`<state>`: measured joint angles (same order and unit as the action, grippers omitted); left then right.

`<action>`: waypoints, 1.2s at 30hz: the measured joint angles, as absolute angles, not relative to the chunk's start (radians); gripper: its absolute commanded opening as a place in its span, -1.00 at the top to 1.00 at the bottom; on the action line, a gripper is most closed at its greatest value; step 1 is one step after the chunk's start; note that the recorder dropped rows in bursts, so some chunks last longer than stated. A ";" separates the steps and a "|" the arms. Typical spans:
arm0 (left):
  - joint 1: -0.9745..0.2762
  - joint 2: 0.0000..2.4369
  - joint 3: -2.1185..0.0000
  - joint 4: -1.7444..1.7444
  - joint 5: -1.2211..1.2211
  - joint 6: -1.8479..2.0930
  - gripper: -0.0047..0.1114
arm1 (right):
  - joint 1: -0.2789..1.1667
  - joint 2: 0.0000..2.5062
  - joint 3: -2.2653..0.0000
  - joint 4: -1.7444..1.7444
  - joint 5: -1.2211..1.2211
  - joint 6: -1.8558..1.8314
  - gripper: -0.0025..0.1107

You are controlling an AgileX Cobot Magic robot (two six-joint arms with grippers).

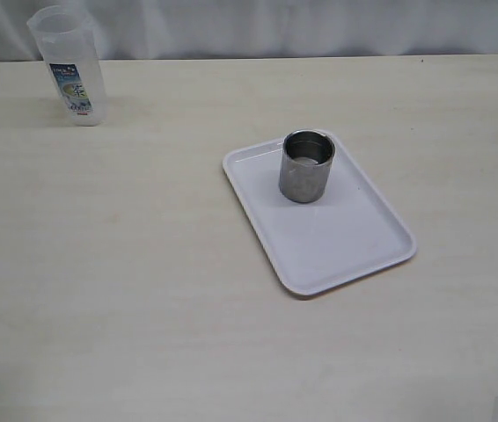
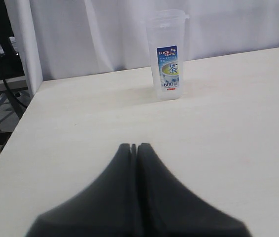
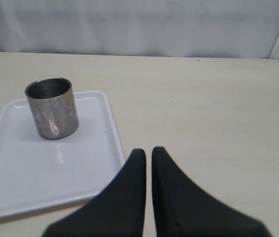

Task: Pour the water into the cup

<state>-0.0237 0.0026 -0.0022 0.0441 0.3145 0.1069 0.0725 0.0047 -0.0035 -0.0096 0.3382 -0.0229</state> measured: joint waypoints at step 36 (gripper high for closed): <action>-0.024 0.003 -0.002 0.044 0.314 0.109 0.92 | 0.072 0.005 -0.003 -0.012 0.338 -0.007 0.88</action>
<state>-0.0237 0.0026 -0.0022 0.0441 0.3145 0.1090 0.0725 0.0047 -0.0035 -0.0118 0.3382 -0.0067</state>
